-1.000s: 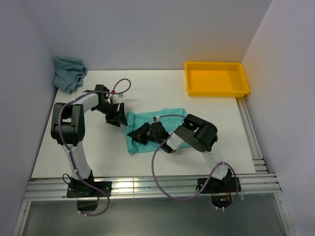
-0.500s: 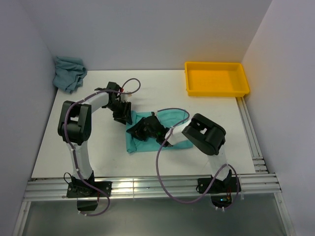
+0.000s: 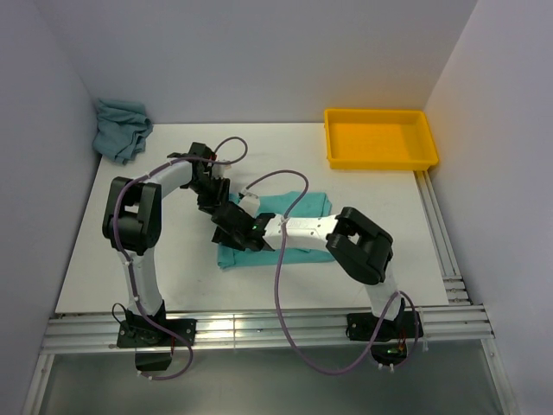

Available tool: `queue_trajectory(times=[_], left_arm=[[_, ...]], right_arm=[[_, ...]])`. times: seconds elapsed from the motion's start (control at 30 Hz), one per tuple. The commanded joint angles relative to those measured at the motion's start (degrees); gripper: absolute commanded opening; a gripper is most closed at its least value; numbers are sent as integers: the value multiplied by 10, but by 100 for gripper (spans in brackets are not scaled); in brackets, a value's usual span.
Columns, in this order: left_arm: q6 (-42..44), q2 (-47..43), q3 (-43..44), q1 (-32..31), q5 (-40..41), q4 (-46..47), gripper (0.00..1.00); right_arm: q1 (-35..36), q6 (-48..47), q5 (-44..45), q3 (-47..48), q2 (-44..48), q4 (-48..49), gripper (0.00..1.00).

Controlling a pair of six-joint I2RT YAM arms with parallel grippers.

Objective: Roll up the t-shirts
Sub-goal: Roll the tshirt

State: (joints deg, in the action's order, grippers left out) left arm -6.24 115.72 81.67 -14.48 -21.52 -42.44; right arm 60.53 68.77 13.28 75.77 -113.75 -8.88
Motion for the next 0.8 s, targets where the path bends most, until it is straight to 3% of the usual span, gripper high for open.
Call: queue_trajectory(times=[0.0,0.33,0.47,0.77], left_arm=[[7,6,15,-5,24,-6,49],[6,9,20,-6,27,-8,49],[8,11,19,-7,30,-8,49],[30,-2,52,-2,-41,-33,61]], right_arm=[[21,-24,67,39,-8,-119,58],[59,-17,88,75,-33,-177,56],[67,-11,93,76,-37,-183,42],[54,7,33,-53,16,-26,27]])
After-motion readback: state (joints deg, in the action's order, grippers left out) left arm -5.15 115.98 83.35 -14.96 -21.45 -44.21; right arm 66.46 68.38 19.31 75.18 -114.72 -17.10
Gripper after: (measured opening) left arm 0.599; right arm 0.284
